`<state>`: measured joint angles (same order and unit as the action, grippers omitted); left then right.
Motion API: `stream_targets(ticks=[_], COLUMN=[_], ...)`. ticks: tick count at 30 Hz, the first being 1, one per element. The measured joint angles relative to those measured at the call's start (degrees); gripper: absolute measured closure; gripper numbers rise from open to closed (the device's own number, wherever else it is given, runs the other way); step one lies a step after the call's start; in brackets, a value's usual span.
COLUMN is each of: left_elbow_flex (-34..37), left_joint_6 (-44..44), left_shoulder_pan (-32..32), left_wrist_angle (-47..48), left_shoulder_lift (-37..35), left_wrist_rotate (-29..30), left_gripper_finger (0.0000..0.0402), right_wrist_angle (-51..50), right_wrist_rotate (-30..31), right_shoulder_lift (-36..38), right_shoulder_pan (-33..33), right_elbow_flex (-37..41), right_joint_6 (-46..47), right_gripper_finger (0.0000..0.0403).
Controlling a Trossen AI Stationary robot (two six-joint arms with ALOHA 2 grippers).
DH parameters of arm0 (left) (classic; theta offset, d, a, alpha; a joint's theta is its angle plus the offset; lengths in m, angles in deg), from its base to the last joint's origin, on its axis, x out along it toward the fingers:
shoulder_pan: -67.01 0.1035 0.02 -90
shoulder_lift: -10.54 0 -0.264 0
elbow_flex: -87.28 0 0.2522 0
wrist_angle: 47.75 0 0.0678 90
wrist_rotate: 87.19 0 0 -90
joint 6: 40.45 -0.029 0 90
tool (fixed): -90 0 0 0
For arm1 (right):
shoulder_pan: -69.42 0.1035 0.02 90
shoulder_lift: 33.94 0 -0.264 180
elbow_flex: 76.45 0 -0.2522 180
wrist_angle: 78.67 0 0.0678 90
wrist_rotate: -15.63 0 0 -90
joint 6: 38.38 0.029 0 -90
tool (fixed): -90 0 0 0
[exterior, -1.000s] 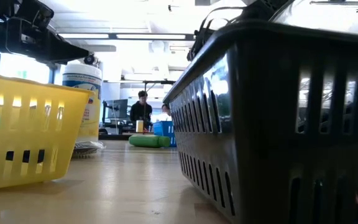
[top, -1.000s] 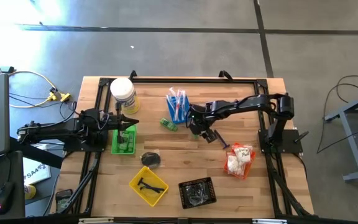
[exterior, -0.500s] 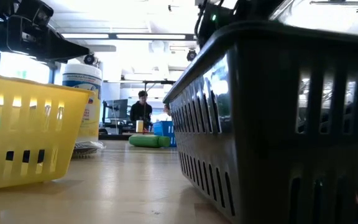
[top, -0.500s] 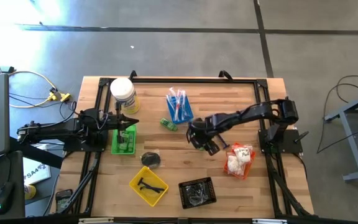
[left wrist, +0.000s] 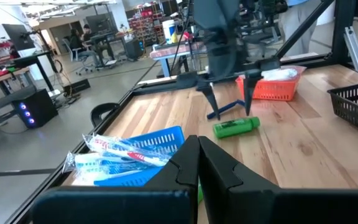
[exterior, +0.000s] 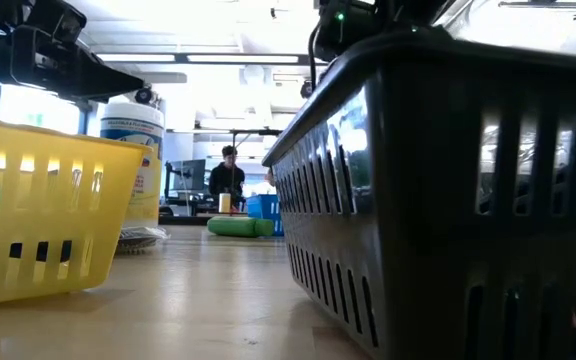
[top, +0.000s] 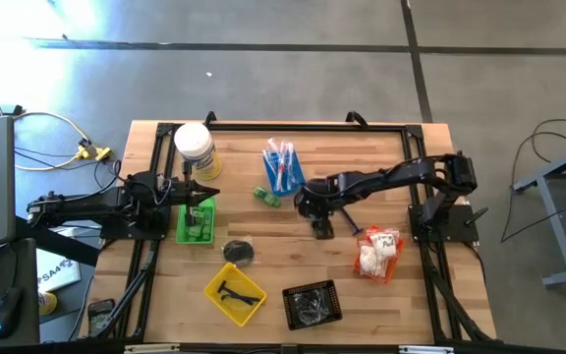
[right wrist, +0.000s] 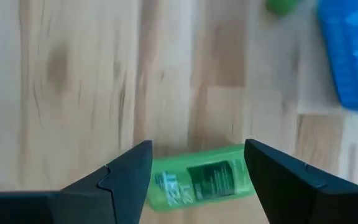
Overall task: Pick & Place Travel size toiletries
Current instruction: Put the green shampoo into the green bin
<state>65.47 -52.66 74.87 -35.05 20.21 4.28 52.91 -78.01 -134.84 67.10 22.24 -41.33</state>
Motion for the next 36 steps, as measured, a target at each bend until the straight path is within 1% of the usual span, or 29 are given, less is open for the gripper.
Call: stream_targets(ticks=[2, 4, 9, 12, 16, 26, 30, 36], left_elbow_flex=[0.0, 0.0, 0.0, 0.0, 0.0, 0.0, 0.0, 0.0], left_joint_6=[0.0, 0.0, 0.0, 0.0, 0.0, 0.0, 0.0, 0.0], left_shoulder_pan=[0.0, 0.0, 0.0, 0.0, 0.0, 0.0, 0.0, 0.0], left_wrist_angle=[0.0, 0.1, 1.3, 1.2, 1.1, 0.8, 0.9, 0.9], left_shoulder_lift=[0.0, 0.0, 0.0, 0.0, 0.0, 0.0, 0.0, 0.0], left_wrist_rotate=[0.0, 0.0, 0.0, 0.0, 0.0, 0.0, 0.0, 0.0], left_gripper_finger=[0.0402, 0.0402, 0.0402, 0.0401, 0.0402, 0.0402, 0.0402, 0.0402], right_wrist_angle=[0.7, 0.0, -4.2, -3.9, -2.6, -4.5, -4.0, -1.0], right_wrist_rotate=[-1.8, -2.2, -1.3, -0.7, 2.7, 4.5, 8.9, 11.7], right_shoulder_lift=[0.0, 0.0, -0.3, -2.2, -4.2, -5.1, -4.8, -2.7], right_shoulder_pan=[-0.9, -1.2, 0.3, 1.7, 2.9, 2.8, 4.1, 6.8], right_elbow_flex=[0.0, 0.0, 0.0, 0.0, -0.2, -0.2, -0.1, -0.8], right_joint_6=[8.1, 14.1, 24.0, 28.9, 29.8, 31.1, 29.8, 25.7], right_gripper_finger=[0.0155, 0.0155, 0.0155, 0.0155, 0.0155, 0.0155, 0.0155, 0.0155])
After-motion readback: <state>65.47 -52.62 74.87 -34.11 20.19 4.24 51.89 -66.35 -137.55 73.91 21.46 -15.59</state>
